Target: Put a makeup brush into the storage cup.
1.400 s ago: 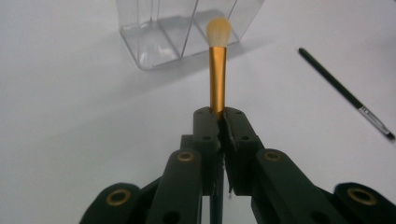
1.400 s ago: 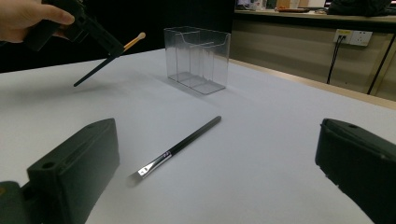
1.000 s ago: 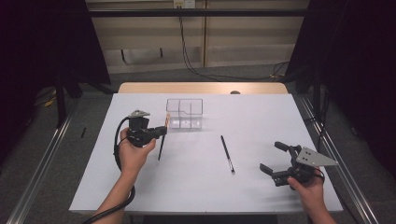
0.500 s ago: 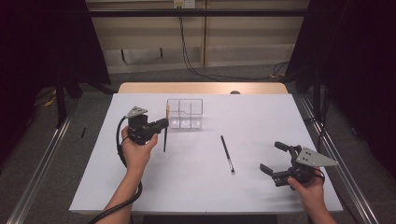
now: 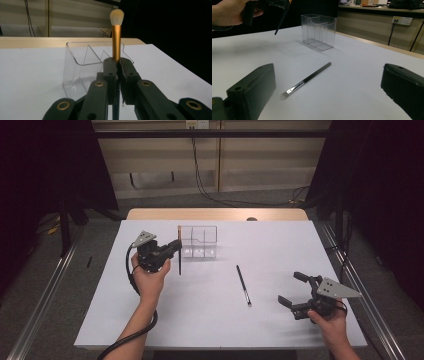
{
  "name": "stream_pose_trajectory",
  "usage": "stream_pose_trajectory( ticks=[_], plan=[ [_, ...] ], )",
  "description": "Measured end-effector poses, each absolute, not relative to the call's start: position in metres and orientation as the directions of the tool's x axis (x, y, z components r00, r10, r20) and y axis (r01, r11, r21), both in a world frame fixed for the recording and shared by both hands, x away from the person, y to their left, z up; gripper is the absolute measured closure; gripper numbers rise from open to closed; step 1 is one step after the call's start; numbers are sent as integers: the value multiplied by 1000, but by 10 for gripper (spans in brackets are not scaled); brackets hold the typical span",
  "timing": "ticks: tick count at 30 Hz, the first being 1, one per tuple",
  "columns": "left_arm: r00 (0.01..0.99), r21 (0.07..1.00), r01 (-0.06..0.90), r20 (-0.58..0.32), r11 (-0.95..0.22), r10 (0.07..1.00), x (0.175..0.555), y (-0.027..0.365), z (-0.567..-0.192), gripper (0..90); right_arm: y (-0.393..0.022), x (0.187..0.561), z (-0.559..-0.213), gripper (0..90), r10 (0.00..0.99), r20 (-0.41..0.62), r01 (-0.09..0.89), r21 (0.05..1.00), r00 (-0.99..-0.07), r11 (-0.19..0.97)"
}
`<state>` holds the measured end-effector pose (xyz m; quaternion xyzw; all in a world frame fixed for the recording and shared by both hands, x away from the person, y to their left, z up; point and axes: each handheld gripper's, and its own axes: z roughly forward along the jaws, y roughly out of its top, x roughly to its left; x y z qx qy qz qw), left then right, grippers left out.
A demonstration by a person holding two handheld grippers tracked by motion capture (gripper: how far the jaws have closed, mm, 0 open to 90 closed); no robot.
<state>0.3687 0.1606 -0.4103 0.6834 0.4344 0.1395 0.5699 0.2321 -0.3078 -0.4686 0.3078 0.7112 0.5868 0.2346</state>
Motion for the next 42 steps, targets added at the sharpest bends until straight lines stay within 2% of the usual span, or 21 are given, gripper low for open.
stream_pose_trajectory(
  ticks=[13, 42],
  plan=[
    [597, 930, 368, -255, 24, 761, 375, 156, -410, 843, -308, 232, -469, 0, 710, 26, 160, 980, -704, 122],
    [605, 950, 303, -254, 77, 754, 385, 153, -395, 843, -307, 232, -469, 0, 705, 22, 158, 979, -709, 127]
  ],
)
